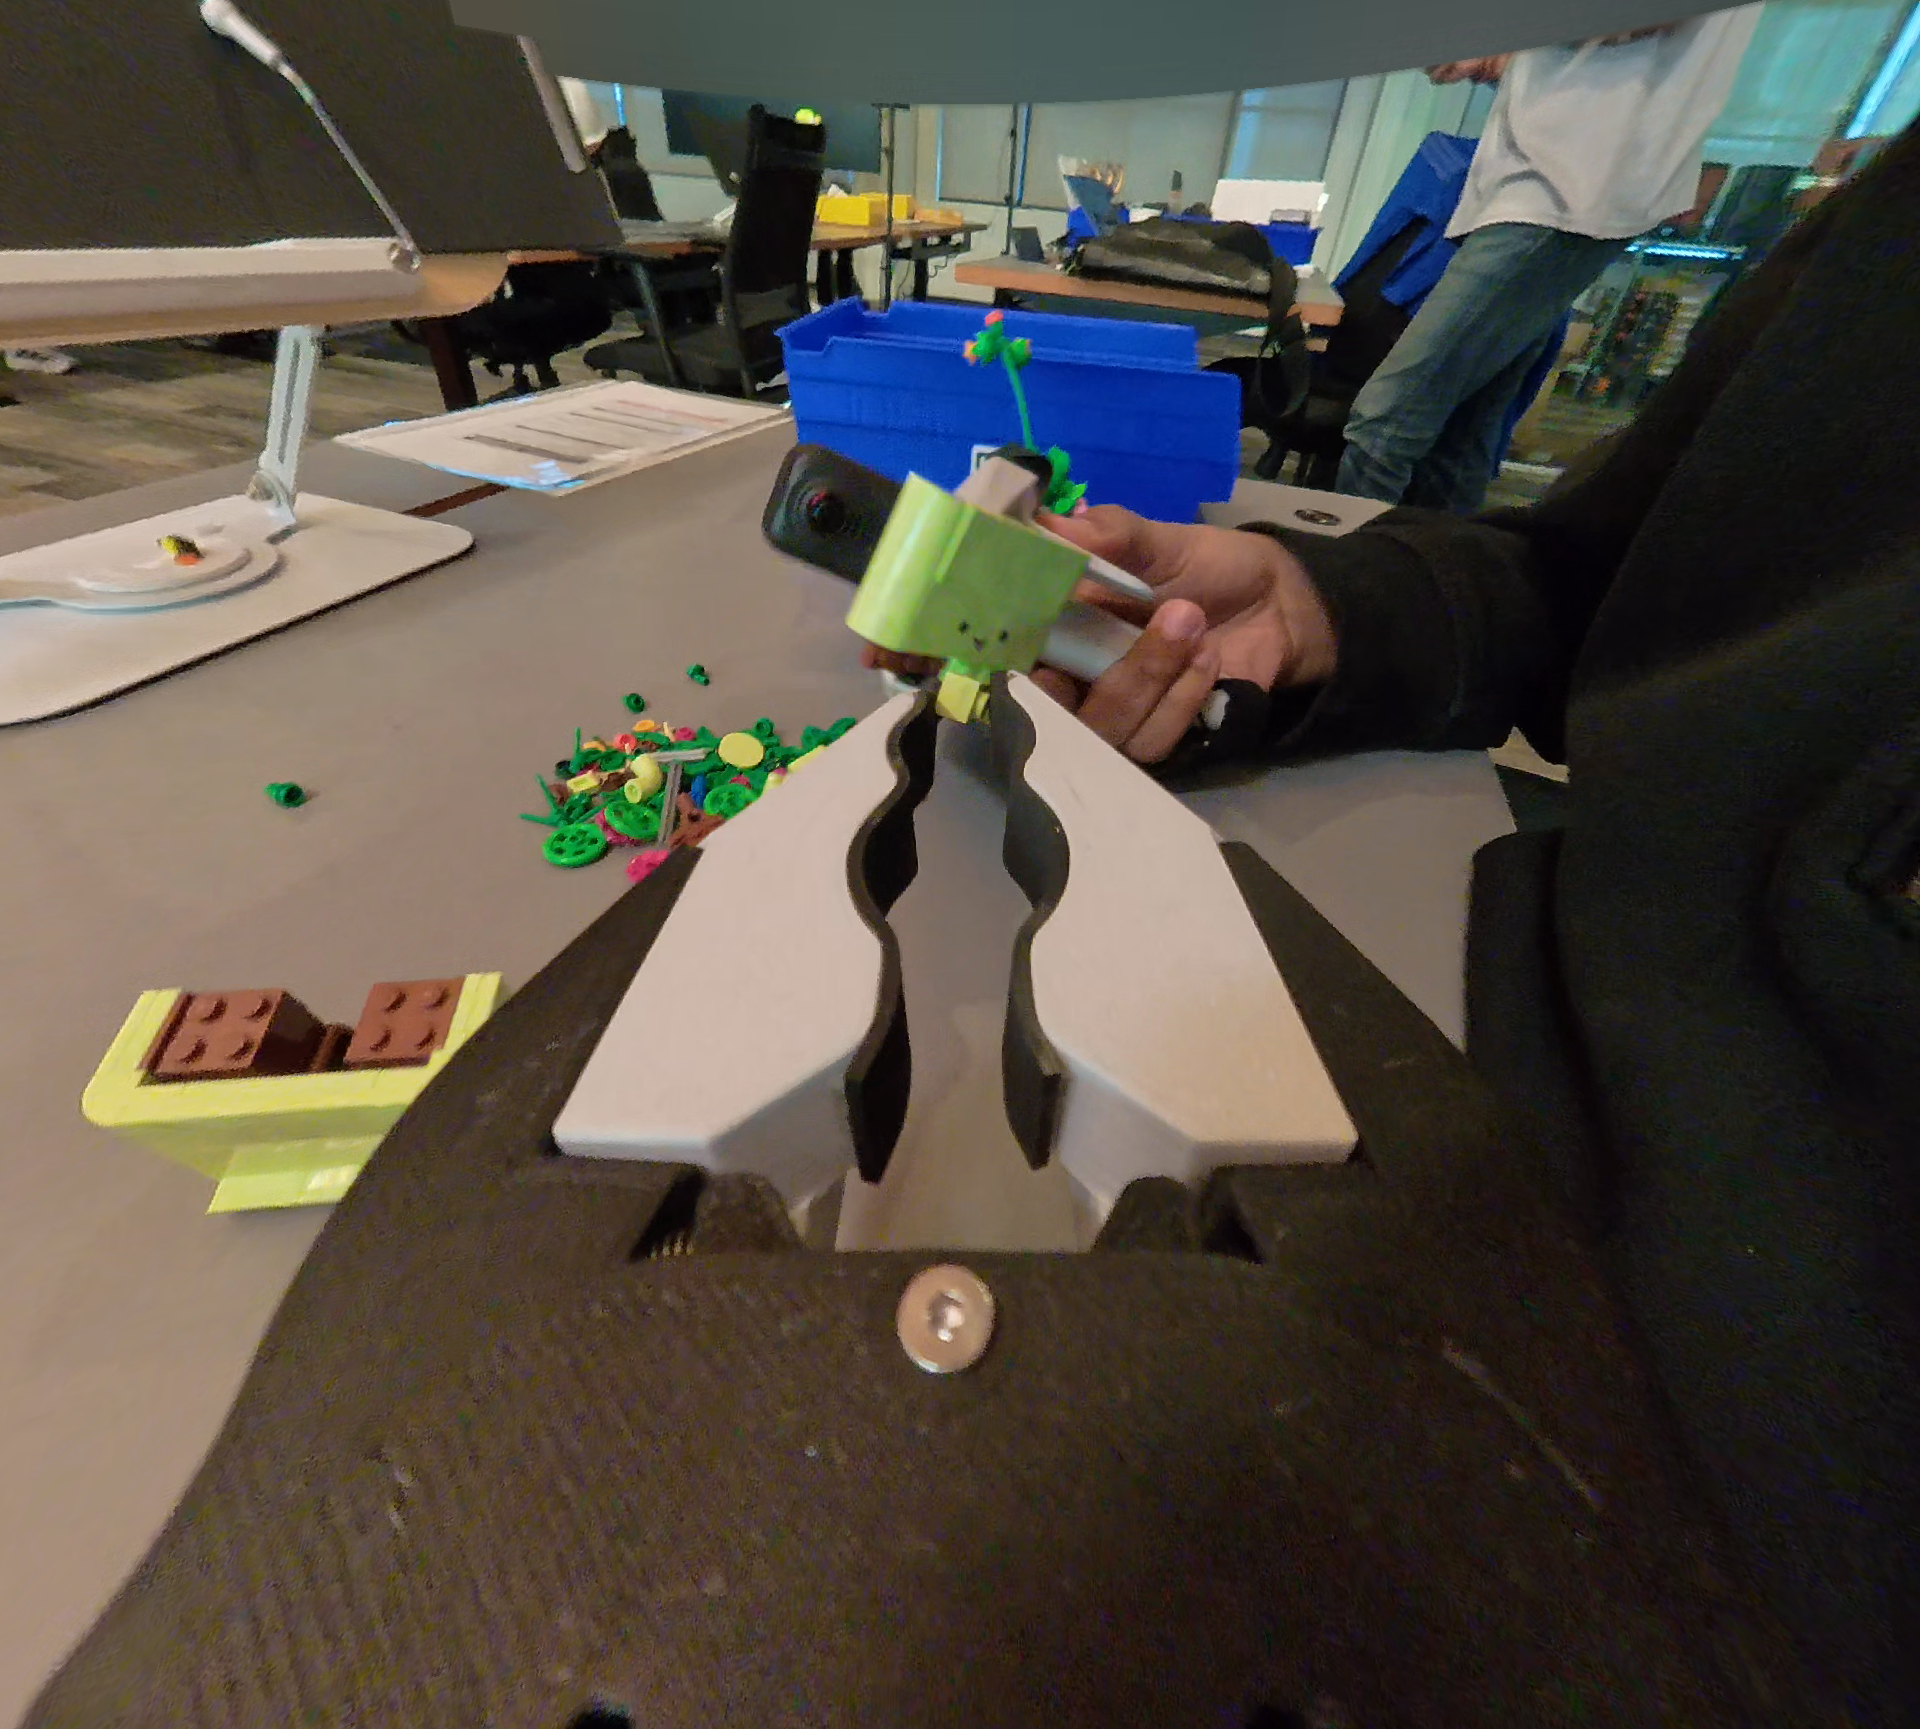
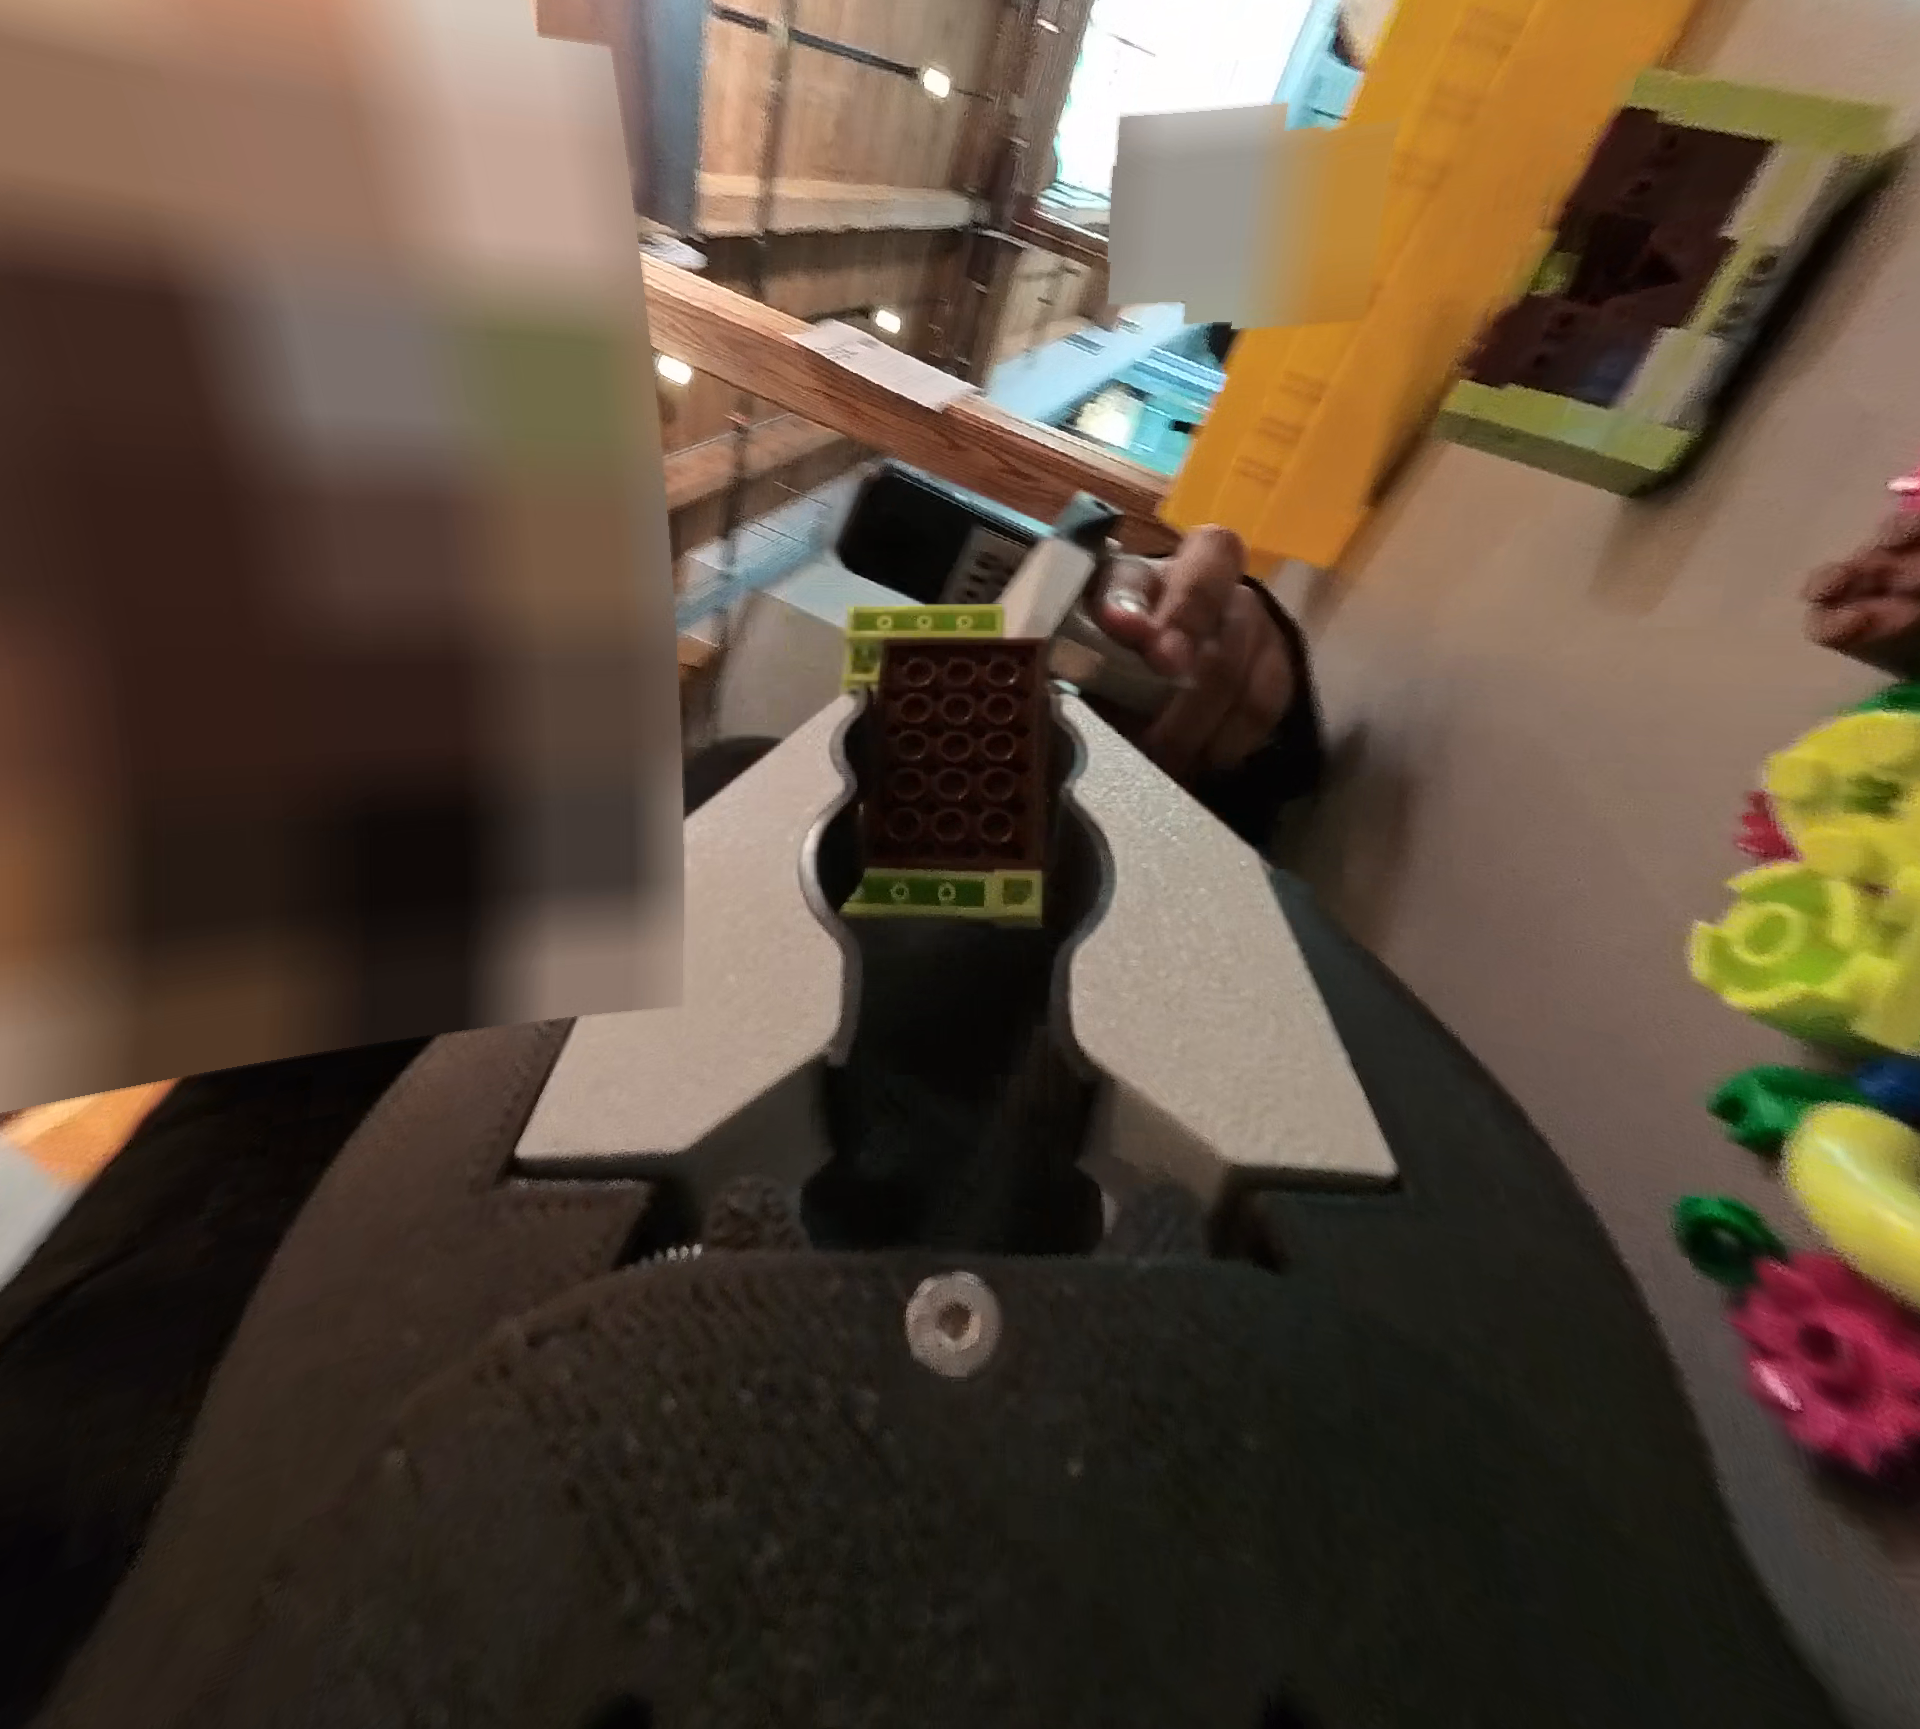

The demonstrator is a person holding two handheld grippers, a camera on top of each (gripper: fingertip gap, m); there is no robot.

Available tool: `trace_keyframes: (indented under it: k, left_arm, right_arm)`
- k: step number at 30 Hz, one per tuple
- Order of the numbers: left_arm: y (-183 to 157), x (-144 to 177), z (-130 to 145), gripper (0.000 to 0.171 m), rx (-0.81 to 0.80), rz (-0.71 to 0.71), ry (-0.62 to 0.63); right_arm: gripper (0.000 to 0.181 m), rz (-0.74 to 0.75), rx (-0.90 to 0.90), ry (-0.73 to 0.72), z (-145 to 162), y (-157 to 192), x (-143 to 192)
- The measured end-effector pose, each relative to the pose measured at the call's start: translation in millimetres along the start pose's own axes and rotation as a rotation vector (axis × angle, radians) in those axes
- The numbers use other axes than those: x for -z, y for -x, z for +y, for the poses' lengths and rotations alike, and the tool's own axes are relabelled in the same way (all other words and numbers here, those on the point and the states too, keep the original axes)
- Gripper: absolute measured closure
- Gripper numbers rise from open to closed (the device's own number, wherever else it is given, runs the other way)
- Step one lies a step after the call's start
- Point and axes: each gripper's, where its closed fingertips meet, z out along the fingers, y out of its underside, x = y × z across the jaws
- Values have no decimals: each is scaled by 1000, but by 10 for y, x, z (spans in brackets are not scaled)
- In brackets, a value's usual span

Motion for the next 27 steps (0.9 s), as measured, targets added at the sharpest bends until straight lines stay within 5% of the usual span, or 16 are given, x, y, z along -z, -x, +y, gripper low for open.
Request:
trace_keyframes:
  k: [1,6,13,16,19,24,27]
  left_arm:
    - [45,10,14,165,10,-19,11]
    - [382,210,-65,166,168,-117,-49]
    - [566,270,-83,166,387,-140,-131]
    - [497,208,-67,166,369,-122,-116]
    - [408,141,-39,166,325,-99,-88]
    - [182,49,-82,166,236,-20,-102]
    - [100,-1,-64,165,192,2,-92]
  right_arm:
    - [151,65,38,23,17,-62,22]
    - [152,440,370,199,91,-308,198]
    - [150,922,895,685,467,-906,313]
    - [149,921,962,698,494,-921,258]
    - [124,881,980,605,385,-812,206]
    - [145,589,976,251,132,-194,-50]
    - [149,513,910,219,128,-106,-53]
